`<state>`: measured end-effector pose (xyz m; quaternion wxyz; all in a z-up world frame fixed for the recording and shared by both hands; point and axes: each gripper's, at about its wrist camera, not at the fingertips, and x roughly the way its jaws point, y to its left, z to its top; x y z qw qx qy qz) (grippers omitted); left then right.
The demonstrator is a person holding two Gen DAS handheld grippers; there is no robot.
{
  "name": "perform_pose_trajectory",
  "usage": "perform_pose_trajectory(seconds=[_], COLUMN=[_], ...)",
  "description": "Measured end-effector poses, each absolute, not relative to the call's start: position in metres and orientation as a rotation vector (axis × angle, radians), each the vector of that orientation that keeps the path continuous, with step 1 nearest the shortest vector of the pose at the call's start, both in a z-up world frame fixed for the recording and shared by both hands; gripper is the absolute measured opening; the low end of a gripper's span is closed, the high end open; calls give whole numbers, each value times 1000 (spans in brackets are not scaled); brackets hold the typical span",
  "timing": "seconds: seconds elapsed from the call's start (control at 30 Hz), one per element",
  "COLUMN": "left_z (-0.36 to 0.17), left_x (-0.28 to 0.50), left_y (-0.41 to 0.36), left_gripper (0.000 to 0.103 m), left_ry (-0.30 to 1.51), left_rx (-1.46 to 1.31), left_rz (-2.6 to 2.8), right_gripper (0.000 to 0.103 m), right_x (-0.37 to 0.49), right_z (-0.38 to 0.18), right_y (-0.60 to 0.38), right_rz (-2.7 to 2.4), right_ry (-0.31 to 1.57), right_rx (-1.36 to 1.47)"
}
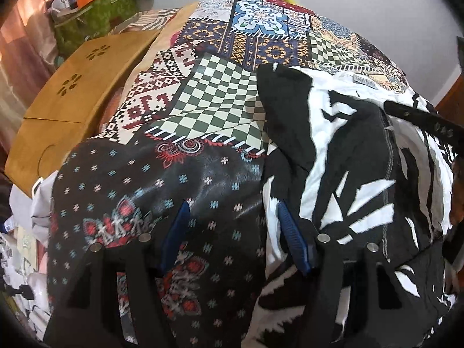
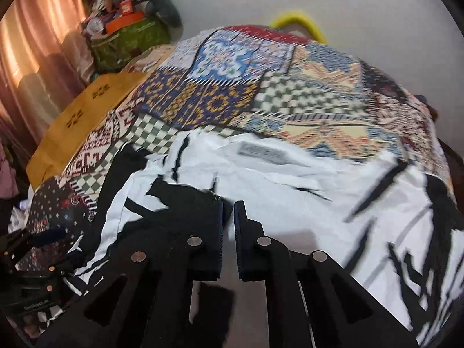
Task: Fold small clothes
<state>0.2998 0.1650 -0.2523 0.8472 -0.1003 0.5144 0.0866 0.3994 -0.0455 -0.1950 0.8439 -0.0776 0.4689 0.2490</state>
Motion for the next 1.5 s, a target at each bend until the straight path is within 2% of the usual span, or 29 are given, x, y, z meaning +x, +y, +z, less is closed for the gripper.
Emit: perform_pose_trajectory(seconds=[0.1, 0.27, 0.37, 0.5, 0.67, 1.03, 1.27, 1.3, 1.37, 1.4, 1.47, 1.5], left_z=[-240, -205, -181, -158, -145, -182, -222, -225, -228, -228, -229, -229], left_x=[295, 288, 290, 301, 320, 363, 388, 389, 390, 390, 389, 389], left_y=[158, 135, 118, 92, 54, -19, -43, -43, -43, -43, -43, -43], left_gripper=[64, 64, 65, 71, 73, 79, 79, 80, 84, 85, 85, 86], left_ry=[1081, 1019, 977, 930, 911, 985, 1066, 1070, 1065, 1061, 1058, 1056], left_rx=[-172, -93, -76, -77, -37, 64, 76, 69, 51, 45, 38, 37], left_rz=[177, 160, 137, 99, 45, -87, -121, -126, -132, -133, -133, -133], right_gripper=[12, 30, 31, 32, 41, 41, 41, 44, 44, 40, 28, 16], right_x=[396, 373, 360, 346, 333, 349, 365, 366, 366, 367, 369, 370], right_z=[-180, -145, -127, -111, -109, -166, -195, -196, -197, -197, -201, -202], right_y=[-62, -95, -123, -165, -217, -327, -344, -344, -341, -340, -336, -334], right_rz=[538, 564, 565, 537, 458, 227, 214, 214, 212, 211, 203, 196], right_ry=[996, 932, 899, 867, 835, 938, 986, 980, 963, 957, 941, 940], right_rx=[-134, -125, -98, -57, -59, 47, 106, 106, 91, 80, 37, 16])
